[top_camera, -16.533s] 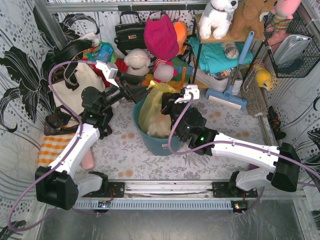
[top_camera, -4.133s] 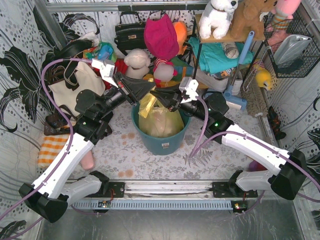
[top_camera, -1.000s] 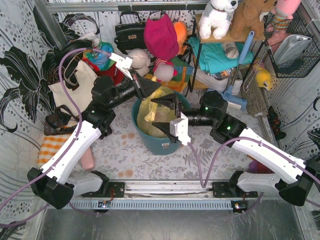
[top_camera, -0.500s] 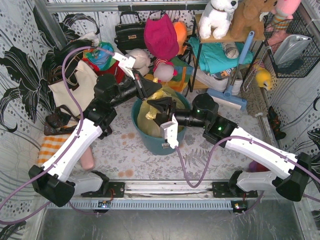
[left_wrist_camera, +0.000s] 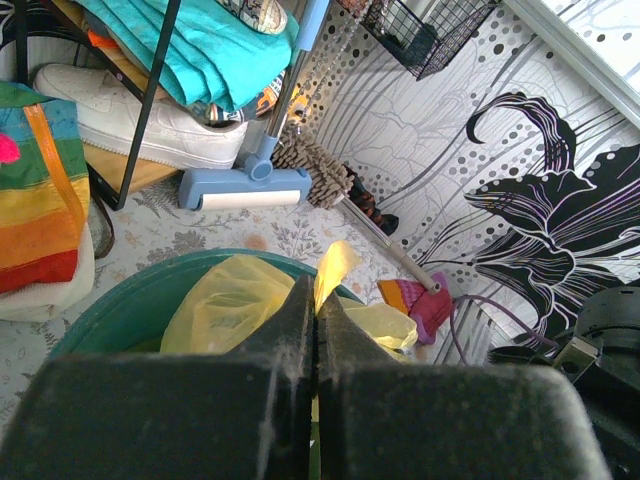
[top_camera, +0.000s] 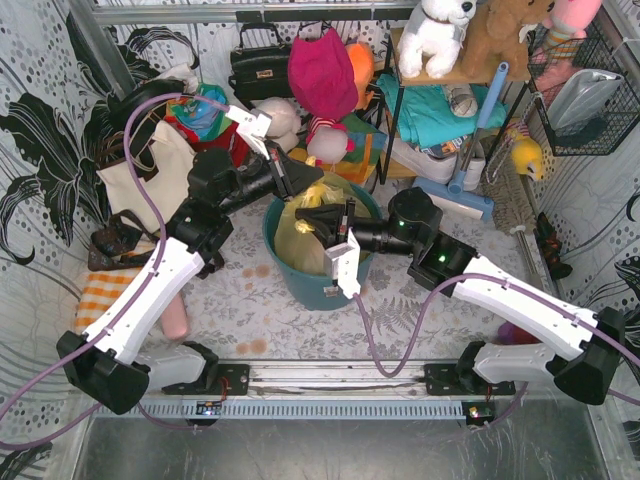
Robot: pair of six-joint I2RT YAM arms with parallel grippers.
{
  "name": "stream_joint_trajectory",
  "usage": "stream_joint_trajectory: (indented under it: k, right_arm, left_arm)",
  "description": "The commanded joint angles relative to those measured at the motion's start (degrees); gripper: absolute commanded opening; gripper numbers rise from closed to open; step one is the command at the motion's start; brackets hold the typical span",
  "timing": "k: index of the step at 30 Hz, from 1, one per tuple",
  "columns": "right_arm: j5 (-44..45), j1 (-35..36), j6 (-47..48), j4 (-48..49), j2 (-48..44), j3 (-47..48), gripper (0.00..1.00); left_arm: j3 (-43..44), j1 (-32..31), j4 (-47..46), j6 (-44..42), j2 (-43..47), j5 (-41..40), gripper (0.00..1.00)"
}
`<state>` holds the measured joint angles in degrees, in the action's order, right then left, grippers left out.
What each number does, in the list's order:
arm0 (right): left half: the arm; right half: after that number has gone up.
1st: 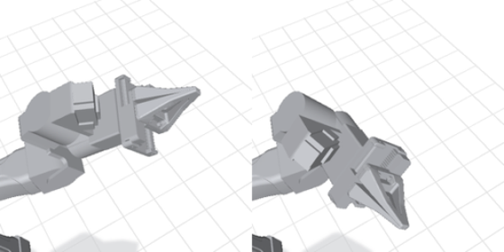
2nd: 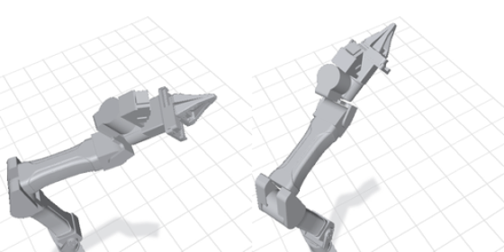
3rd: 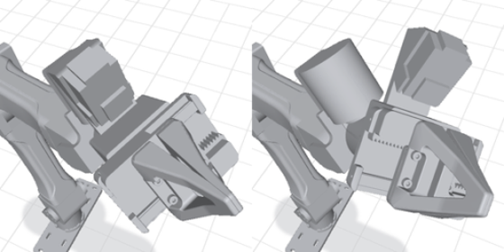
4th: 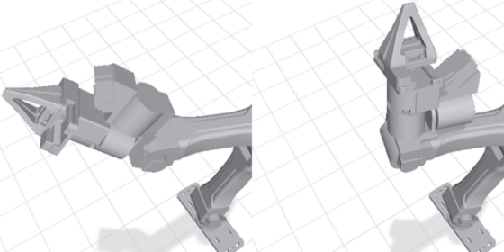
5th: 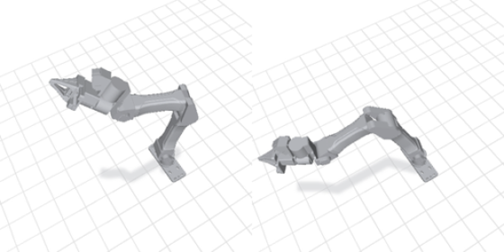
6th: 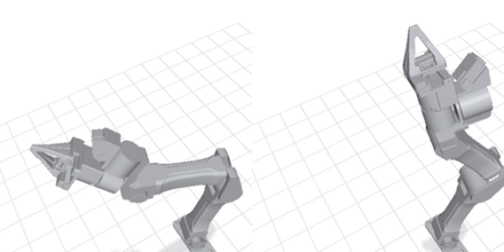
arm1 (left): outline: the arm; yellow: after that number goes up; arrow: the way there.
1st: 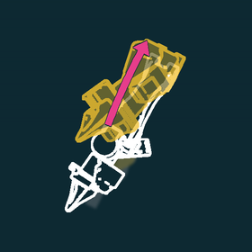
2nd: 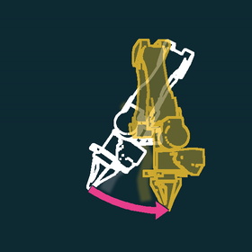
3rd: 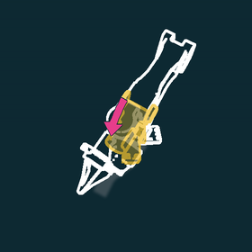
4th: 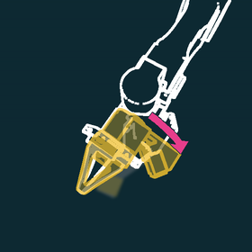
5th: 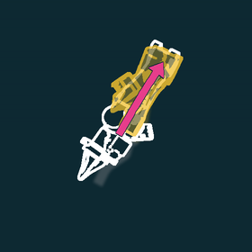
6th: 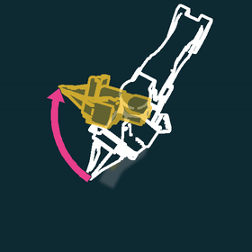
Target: Tie the trash bag
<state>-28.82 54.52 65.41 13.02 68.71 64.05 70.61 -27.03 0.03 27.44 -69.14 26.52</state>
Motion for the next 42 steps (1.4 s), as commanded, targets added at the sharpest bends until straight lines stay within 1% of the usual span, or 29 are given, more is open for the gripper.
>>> stream_joint_trajectory:
  k: [1, 4, 8, 12, 14, 18, 23, 25, 29, 36, 42]
  right_arm:
    - [-3.06, 0.37, -2.53, 3.42, -2.4, -1.21, 0.0]
    - [-3.87, 0.38, -5.87, 6.29, -3.39, -1.9, 0.0]
    - [-5.17, 0.35, -9.13, 8.21, -5.22, -1.18, 0.0]
    - [-7.57, 0.34, -12.53, 6.73, -7.34, 0.37, 0.0]
    - [-8.71, 0.33, -14.35, 4.17, -8.61, 0.27, 0.0]
    - [-11.34, 0.38, -20.75, 1.23, -11.88, -3.72, 0.0]
    - [-15.11, 1.01, -31.77, 1.41, -16.32, -12.02, 0.0]
    - [-16.34, 1.43, -35.38, 1.41, -18.23, -14.56, 0.0]
    - [-18.11, 2.25, -41.61, 0.8, -20.51, -18.29, 0.0]
    - [-19.41, 2.97, -47.11, -0.87, -24.37, -22.31, 0.0]
    - [-19.47, 3.12, -49.03, -2.1, -26.69, -24.59, 0.0]
  left_arm:
    - [2.18, -0.1, -2.3, -2.02, 1.18, -1.15, 0.01]
    - [4.63, -0.05, -1.27, -4.36, 0.43, -2.84, 0.01]
    - [10.04, -0.04, -0.41, -7.92, -1.57, -4.3, 0.01]
    - [16.07, 0.11, 2.61, -10.81, -4.87, -5.46, 0.01]
    - [16.99, 0.1, 3.09, -11.32, -5.77, -5.8, 0.01]
    - [14.5, 0.11, 2.55, -11.94, -6.13, -7.68, 0.01]
    - [8.86, 0.43, 2.12, -12.91, -6.37, -11.5, 0.01]
    - [7.36, 0.72, 2.32, -13.92, -7.03, -14.16, 0.01]
    - [6.18, 2.36, 2.68, -14.67, -9.91, -16.19, 0.01]
    - [5.86, 3.82, 0.85, -15.87, -15.16, -19.79, 0.0]
    - [5.41, 4.13, -0.07, -15.17, -18.39, -20.06, 0.0]
